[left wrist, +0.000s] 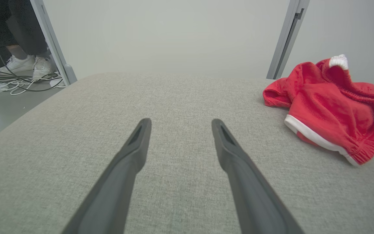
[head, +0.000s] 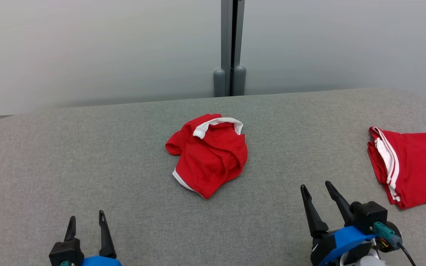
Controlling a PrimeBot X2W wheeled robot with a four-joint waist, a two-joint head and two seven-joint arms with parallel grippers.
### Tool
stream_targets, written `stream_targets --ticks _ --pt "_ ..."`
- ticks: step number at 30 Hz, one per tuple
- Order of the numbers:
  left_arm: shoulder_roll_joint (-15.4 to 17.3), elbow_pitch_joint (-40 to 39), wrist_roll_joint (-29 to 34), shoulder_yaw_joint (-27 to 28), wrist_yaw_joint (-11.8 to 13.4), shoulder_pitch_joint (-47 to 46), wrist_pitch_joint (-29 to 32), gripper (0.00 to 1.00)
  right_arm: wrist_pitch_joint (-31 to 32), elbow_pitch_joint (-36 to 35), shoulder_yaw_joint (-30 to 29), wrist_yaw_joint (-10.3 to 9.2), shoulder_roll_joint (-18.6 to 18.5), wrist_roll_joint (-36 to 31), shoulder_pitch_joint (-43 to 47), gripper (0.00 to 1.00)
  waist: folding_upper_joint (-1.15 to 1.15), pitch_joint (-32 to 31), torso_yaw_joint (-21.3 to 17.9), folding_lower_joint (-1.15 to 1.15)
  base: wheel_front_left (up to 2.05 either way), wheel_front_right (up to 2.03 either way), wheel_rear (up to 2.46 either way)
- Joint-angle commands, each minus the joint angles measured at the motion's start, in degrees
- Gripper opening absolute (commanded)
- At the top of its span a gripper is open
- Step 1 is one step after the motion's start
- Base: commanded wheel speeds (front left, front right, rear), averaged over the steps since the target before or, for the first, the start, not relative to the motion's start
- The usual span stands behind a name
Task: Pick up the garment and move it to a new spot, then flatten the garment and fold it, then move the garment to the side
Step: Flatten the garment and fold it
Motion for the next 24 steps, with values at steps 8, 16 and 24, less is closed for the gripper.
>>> stream_targets --ticks 8,16,24 --pt "-0.2 0.2 -0.1 -2.4 -0.9 -2.0 -0.1 1.0 -0.1 2.0 3.7 0.0 -0.1 1.7 -0.7 1.0 0.0 2.6 4.3 0.0 0.0 0.0 0.0" --pt "-0.3 0.8 -1.1 -6.2 -1.1 -3.7 -0.1 1.0 -0.1 5.3 7.1 0.0 -0.2 2.5 -4.8 1.0 0.0 6.2 12.8 0.0 0.0 0.0 0.0" --pt "-0.3 0.3 -2.5 -7.5 -0.4 -3.8 -0.1 1.0 -0.1 10.0 9.4 0.0 -0.2 3.3 -7.0 1.0 0.0 8.5 18.5 0.0 0.0 0.0 0.0"
